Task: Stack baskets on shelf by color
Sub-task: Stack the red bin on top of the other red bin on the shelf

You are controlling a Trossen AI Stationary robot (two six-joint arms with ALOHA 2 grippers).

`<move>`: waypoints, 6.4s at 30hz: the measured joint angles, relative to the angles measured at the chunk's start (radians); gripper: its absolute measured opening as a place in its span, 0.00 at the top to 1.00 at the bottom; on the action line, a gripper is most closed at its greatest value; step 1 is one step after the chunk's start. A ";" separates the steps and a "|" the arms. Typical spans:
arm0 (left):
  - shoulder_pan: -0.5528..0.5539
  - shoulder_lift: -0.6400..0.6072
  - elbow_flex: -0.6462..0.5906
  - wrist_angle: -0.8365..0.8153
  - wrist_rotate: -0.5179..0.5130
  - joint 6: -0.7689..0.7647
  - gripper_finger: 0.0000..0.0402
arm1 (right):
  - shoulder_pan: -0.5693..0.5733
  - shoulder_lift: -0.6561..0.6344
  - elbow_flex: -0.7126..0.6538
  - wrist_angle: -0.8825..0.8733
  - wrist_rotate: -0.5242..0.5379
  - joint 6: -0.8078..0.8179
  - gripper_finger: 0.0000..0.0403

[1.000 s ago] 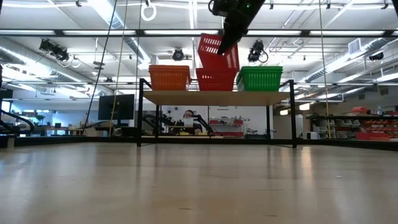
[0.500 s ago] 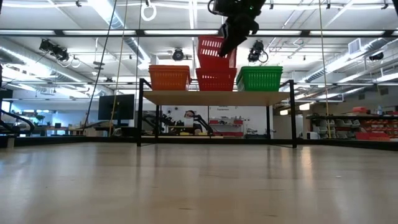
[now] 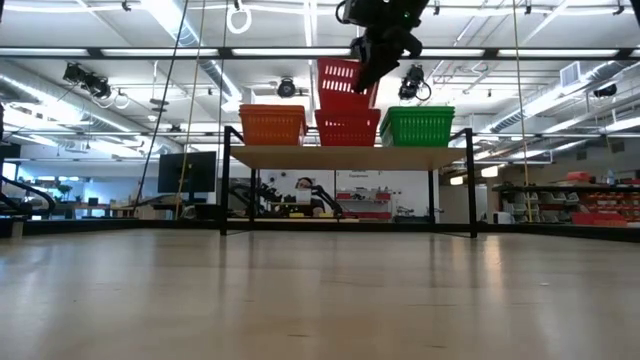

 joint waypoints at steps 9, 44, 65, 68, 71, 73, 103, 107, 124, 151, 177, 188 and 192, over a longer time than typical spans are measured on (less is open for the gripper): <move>0.000 0.000 0.000 0.000 0.000 -0.008 0.57 | -0.008 0.005 -0.001 0.001 0.015 0.000 0.78; -0.015 0.000 0.000 0.002 0.000 -0.008 0.57 | -0.007 0.005 -0.001 0.010 0.181 -0.043 0.69; -0.015 0.000 0.000 0.002 0.000 -0.009 0.57 | 0.010 0.005 -0.001 0.003 -0.019 0.082 0.83; -0.016 0.000 0.000 0.002 0.000 -0.009 0.57 | 0.010 0.005 -0.001 0.013 0.025 0.082 0.83; -0.016 0.000 0.000 0.002 0.000 -0.009 0.57 | 0.006 0.005 -0.001 0.033 0.038 0.095 0.83; -0.015 0.000 0.000 0.002 0.000 -0.009 0.57 | -0.009 0.003 -0.016 0.067 -0.013 0.136 0.83; -0.021 0.000 0.000 -0.028 0.000 -0.013 0.57 | -0.063 -0.012 -0.192 0.208 -0.060 0.301 0.45; -0.021 0.000 0.000 -0.028 0.000 -0.011 0.57 | -0.052 -0.012 -0.193 0.213 -0.063 0.302 0.45; -0.021 0.000 0.000 -0.028 0.000 -0.008 0.57 | -0.005 -0.012 -0.193 0.212 -0.112 0.347 0.45; -0.021 0.000 0.000 -0.028 0.000 -0.014 0.57 | -0.008 -0.011 -0.193 0.145 -0.086 0.180 0.95; -0.021 0.000 0.000 -0.027 0.000 -0.034 0.57 | -0.026 -0.003 -0.193 0.149 -0.030 0.339 0.94; -0.022 0.000 0.000 -0.027 0.000 -0.034 0.57 | -0.024 0.004 -0.193 0.156 -0.034 0.335 0.90; -0.022 0.000 0.000 -0.027 0.000 -0.034 0.57 | -0.020 0.004 -0.193 0.157 -0.037 0.336 0.87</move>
